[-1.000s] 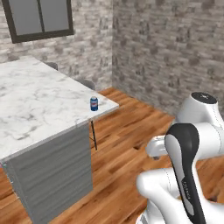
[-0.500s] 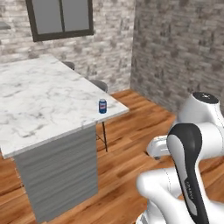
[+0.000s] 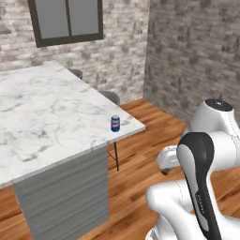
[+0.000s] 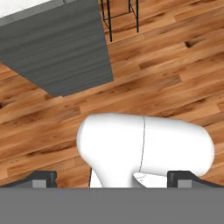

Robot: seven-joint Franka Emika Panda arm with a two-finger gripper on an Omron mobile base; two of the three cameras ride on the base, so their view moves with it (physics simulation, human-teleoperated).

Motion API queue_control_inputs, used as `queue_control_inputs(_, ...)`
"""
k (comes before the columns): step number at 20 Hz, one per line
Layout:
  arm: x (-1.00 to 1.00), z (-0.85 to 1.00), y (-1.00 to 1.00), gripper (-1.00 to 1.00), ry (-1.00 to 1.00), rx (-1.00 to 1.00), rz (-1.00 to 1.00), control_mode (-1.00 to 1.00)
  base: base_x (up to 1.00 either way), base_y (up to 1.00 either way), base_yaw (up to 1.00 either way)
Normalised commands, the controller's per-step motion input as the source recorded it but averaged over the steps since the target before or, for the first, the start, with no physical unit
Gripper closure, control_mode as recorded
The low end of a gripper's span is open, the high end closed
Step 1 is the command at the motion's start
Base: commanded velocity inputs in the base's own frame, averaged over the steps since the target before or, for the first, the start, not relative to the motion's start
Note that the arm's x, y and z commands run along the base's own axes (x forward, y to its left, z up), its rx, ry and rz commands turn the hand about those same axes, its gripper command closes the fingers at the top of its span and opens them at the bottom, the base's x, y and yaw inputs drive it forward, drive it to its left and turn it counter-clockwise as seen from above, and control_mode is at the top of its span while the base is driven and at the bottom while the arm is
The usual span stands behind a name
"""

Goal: Four empty soda cans are scattered around the kitchen. Gather all the cans and cluster them next to the stove for recycling.

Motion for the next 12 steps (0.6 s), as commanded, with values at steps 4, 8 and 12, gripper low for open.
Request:
queue_control_inputs(4, 0.0, 0.0, 0.0, -1.0, 0.0, 0.0, 0.0, 1.0, 0.42, -0.43, 0.25)
queue_control_inputs(8, 0.0, 0.0, 0.0, -1.0, 0.0, 0.0, 0.0, 1.0, 0.31, -0.19, 0.3)
queue_control_inputs(12, 0.0, 0.0, 0.0, -1.0, 0.0, 0.0, 0.0, 1.0, 0.27, 0.0, 0.26)
